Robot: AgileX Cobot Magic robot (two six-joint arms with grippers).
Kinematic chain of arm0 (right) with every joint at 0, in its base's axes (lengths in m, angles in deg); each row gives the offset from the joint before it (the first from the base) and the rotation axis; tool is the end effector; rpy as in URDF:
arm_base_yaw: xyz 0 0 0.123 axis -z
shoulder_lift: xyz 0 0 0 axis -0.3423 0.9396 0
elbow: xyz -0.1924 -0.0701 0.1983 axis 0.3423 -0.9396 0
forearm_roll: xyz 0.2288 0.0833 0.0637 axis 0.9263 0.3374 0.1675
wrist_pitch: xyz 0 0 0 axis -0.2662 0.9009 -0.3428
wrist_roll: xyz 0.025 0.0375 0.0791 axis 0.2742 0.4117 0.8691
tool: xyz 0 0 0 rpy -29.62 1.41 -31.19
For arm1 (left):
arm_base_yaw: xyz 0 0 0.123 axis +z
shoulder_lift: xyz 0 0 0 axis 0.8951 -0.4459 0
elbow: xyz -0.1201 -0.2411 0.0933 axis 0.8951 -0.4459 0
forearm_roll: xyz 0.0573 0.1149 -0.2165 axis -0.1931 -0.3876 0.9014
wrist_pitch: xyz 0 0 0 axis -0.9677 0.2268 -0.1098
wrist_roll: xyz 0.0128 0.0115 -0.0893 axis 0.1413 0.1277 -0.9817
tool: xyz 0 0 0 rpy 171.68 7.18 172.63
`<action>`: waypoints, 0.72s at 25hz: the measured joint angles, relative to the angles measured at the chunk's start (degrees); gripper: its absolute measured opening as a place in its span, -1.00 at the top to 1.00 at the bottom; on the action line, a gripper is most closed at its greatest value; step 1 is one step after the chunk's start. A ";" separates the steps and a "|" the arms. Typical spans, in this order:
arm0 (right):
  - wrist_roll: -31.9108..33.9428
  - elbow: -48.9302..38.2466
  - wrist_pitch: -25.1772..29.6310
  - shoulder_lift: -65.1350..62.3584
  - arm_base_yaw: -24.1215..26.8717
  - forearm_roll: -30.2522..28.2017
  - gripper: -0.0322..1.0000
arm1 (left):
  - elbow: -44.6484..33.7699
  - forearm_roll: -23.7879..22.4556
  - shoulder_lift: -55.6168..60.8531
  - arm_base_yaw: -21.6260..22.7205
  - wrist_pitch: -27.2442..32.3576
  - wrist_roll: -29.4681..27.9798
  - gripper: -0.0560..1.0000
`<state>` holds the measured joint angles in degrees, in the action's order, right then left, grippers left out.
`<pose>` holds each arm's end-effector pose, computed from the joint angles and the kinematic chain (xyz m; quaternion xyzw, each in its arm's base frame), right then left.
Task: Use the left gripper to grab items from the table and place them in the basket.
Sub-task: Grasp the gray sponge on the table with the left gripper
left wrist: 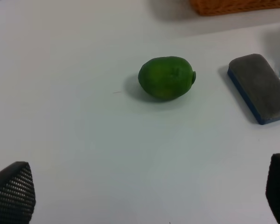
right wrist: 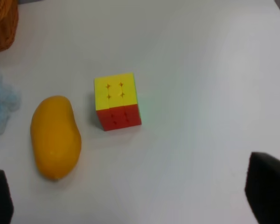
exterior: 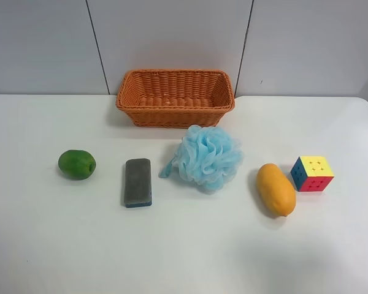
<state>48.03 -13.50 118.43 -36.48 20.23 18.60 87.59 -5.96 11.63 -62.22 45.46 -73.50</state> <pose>-0.0032 -0.0025 0.2711 0.0376 0.8580 0.0050 0.5123 -0.0084 -0.0123 0.2816 0.0733 0.8447 -0.0209 0.5297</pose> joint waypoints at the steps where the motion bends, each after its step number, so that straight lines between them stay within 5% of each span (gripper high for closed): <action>1: 0.00 0.00 0.00 0.00 0.00 0.00 -0.98 | 0.00 0.00 0.00 0.00 0.00 0.00 -0.99; 18: 0.00 0.00 0.00 0.00 0.00 0.00 -0.98 | 0.00 0.09 0.00 0.00 0.00 0.00 -0.99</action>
<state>48.03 -13.50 118.43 -36.48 20.23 18.60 87.59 -5.87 11.63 -62.22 45.46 -73.50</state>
